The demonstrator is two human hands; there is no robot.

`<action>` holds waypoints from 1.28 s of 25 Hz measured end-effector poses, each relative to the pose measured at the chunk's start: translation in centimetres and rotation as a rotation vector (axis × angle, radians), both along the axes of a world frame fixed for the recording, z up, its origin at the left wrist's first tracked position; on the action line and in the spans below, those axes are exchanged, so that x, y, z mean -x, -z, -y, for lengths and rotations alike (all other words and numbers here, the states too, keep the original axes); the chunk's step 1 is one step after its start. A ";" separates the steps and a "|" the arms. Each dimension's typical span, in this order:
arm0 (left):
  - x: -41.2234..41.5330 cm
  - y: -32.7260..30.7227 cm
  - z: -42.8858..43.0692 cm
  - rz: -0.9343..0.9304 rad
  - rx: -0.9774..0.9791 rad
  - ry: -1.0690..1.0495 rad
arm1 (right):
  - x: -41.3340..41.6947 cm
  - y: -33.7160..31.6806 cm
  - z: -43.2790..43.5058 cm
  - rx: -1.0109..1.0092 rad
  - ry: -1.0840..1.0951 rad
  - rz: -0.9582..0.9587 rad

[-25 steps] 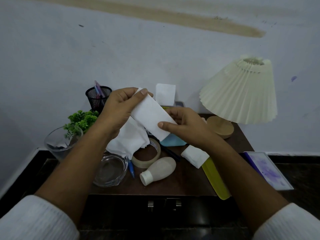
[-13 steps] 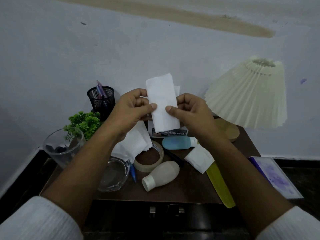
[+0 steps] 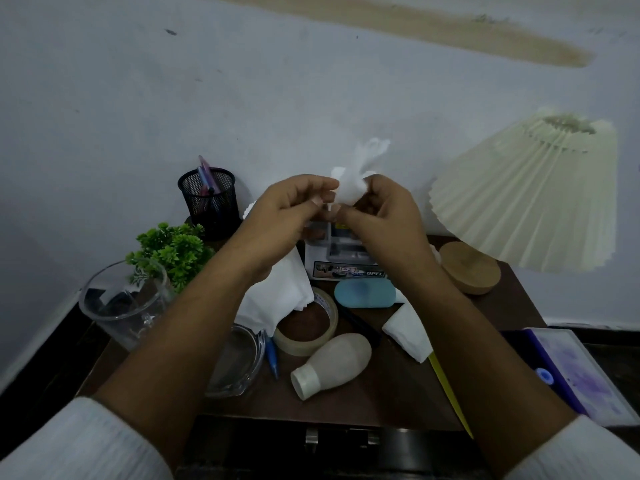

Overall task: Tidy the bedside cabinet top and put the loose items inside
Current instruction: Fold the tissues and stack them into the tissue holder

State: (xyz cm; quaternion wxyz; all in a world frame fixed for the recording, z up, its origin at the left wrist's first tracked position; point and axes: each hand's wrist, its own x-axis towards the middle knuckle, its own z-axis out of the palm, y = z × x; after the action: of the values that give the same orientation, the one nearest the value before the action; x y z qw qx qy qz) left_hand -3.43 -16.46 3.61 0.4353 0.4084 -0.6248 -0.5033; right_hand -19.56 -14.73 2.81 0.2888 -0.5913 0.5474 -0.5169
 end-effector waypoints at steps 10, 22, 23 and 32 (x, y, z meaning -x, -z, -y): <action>-1.2 -1.3 0.2 0.022 0.048 -0.039 | -0.6 -0.4 0.8 -0.056 -0.112 0.001; -1.4 -0.1 -0.1 0.125 -0.082 -0.042 | -0.1 -0.3 0.1 -0.270 -0.155 0.008; -1.4 -0.1 -0.1 0.138 -0.080 -0.058 | -0.1 -0.2 0.0 -0.274 -0.149 -0.010; -1.7 -0.1 0.1 0.135 -0.117 -0.077 | -0.5 -0.3 -0.4 -0.287 -0.122 -0.059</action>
State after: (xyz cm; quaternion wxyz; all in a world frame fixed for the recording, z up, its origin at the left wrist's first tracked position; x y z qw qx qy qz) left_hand -1.69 -16.53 3.71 0.3867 0.4897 -0.6061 -0.4933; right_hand -19.09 -14.32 3.07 0.3848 -0.5912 0.5870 -0.3972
